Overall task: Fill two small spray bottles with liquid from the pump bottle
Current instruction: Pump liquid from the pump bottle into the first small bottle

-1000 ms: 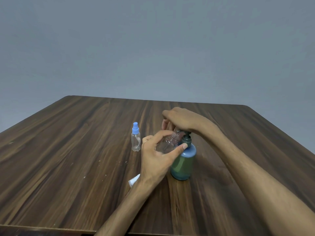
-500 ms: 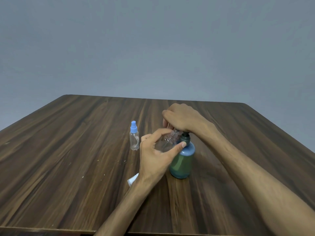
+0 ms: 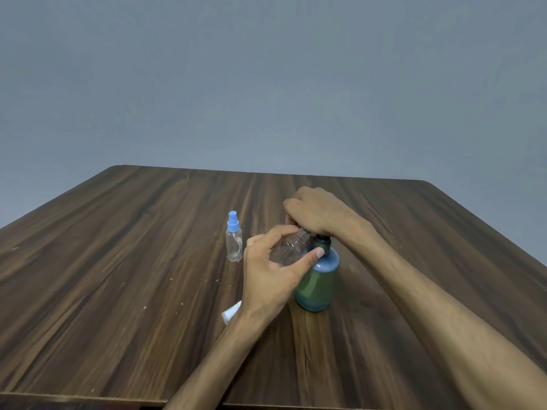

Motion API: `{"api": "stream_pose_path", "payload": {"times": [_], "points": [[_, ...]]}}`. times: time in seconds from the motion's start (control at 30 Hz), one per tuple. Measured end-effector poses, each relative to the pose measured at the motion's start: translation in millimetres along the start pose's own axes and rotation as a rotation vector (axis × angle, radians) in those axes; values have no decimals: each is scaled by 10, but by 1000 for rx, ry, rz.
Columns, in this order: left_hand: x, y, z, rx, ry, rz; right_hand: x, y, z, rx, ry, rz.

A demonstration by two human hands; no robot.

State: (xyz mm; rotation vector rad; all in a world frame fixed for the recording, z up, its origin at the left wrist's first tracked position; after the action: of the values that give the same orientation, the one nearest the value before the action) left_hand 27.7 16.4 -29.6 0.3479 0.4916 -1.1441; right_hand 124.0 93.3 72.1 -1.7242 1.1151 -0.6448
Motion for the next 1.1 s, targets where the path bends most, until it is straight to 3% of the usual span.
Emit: {"api": "stream_pose_path", "payload": {"times": [1.1], "points": [[-8, -1, -13, -22, -10, -10, -3, 23, 29, -24, 37, -6]]}}
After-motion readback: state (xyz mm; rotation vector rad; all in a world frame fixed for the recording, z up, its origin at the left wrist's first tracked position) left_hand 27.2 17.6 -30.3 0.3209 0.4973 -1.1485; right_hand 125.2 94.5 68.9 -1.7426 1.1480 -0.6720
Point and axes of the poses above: each hand's wrist, its own x-axis away from the middle knuckle, its own y-axis out of the palm, z = x × y, the point moved 4 cm from there along -x, towards the middle knuckle, and after that the axes turned 4 degrees about -y, right-handed, at the moved point
